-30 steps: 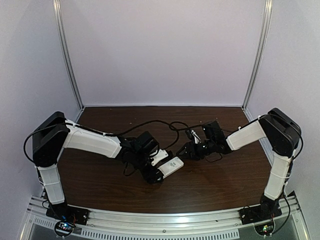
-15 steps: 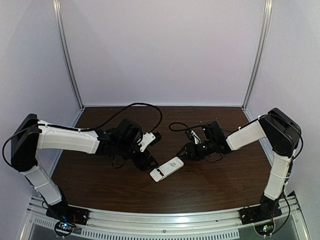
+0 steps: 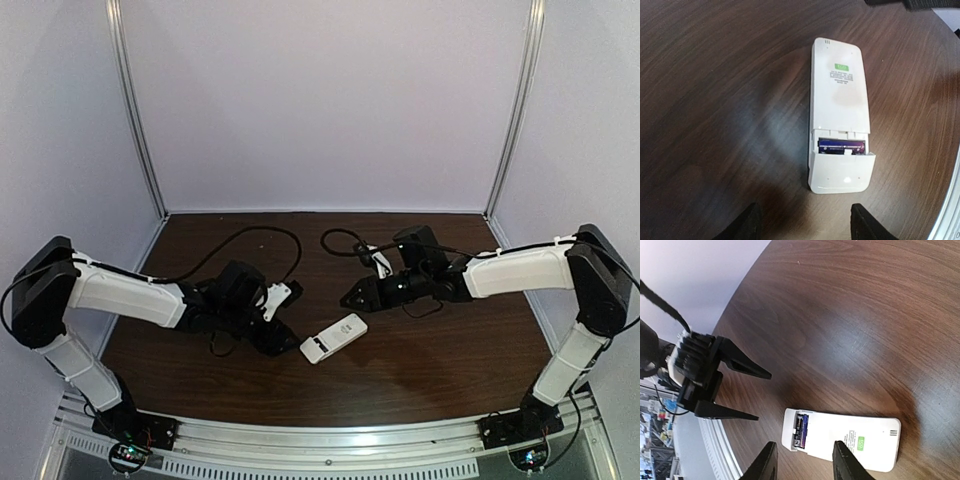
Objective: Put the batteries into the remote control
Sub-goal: Hold the battery cover of the remote control without the battery cover.
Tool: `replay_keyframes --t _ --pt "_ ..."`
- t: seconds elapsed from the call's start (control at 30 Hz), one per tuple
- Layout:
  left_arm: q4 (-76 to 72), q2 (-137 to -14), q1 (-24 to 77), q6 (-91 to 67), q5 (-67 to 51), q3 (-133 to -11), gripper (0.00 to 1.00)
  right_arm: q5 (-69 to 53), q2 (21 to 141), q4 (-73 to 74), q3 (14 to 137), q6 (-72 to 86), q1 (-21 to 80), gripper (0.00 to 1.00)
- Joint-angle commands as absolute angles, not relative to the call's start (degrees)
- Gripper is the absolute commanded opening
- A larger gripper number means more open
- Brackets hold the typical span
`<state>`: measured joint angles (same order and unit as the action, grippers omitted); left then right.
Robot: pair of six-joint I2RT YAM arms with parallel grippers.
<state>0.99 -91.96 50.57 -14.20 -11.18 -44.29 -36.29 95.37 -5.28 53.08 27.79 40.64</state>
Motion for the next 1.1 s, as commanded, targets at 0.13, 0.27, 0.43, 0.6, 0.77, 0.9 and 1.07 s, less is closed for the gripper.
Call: replay_keyframes --t 0.13,0.27,0.43,0.6,0.77,0.9,1.07 --pt "-10.7 -83.8 50.2 -21.9 -7.5 -36.1 0.59 -20.1 94.7 8.9 58.7 21.2 49.9 0.36" --pt "-15.1 -81.3 50.1 -24.8 -8.4 -31.6 0.54 -27.2 96.2 3.3 57.9 25.6 50.6 0.25" --pt "-20.7 -81.6 50.1 -27.1 -11.1 -27.2 0.52 -29.5 99.5 2.1 60.3 27.3 53.3 0.17" --pt "-24.7 -80.0 50.1 -27.9 -10.6 -24.2 0.48 -31.2 101.6 1.2 61.1 28.6 54.8 0.12" --pt "-26.6 -80.9 50.2 -27.4 -11.2 -23.3 0.43 -31.8 103.8 0.8 61.5 28.8 55.4 0.11" --pt "-29.1 -81.3 50.3 -27.7 -11.9 -22.4 0.42 -31.3 105.7 0.8 61.8 28.4 55.4 0.10" --pt "-29.5 -81.7 50.3 -27.5 -12.1 -22.3 0.42 -31.3 107.9 0.4 62.2 28.5 55.2 0.10"
